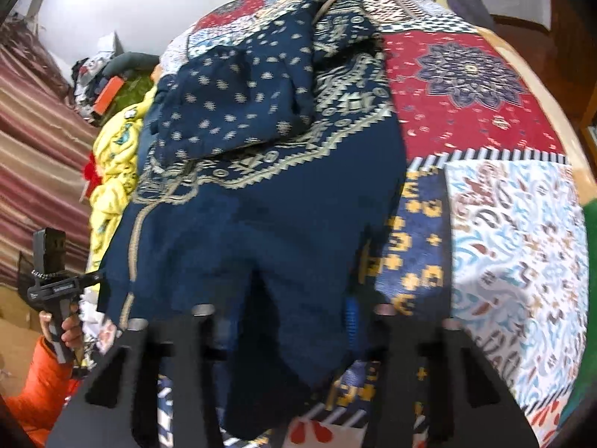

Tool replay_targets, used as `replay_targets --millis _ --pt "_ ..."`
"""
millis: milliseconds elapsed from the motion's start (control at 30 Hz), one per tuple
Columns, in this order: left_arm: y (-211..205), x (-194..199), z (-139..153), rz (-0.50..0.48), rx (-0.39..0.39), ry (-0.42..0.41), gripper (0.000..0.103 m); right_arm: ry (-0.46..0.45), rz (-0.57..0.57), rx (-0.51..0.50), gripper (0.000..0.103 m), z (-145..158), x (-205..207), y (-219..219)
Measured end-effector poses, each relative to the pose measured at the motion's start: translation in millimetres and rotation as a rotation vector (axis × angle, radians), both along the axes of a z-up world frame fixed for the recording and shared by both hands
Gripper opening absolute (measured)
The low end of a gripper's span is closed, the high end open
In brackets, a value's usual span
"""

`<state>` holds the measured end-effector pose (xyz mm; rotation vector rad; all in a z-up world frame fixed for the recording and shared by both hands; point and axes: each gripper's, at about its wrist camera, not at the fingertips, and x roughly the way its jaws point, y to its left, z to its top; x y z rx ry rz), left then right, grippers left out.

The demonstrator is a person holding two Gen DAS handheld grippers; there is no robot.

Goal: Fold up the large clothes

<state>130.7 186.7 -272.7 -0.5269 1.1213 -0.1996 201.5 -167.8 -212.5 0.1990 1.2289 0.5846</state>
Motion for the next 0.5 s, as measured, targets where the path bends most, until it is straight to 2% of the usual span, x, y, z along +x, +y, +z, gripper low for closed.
replay_targets --millis 100,233,400,500 --pt "-7.1 7.8 21.8 -0.004 0.055 -0.063 0.010 -0.047 0.011 0.001 0.016 11.5 1.9 2.7" --pt "-10.3 23.0 60.6 -0.001 0.091 -0.169 0.009 -0.125 0.024 -0.005 0.014 32.7 6.7 10.3" --pt "6.6 50.2 108.7 0.024 0.067 -0.292 0.008 -0.212 0.033 0.002 0.013 65.2 25.3 19.9" --pt "13.0 72.7 132.7 0.054 0.091 -0.355 0.008 -0.302 0.038 0.021 0.013 86.7 48.0 29.2"
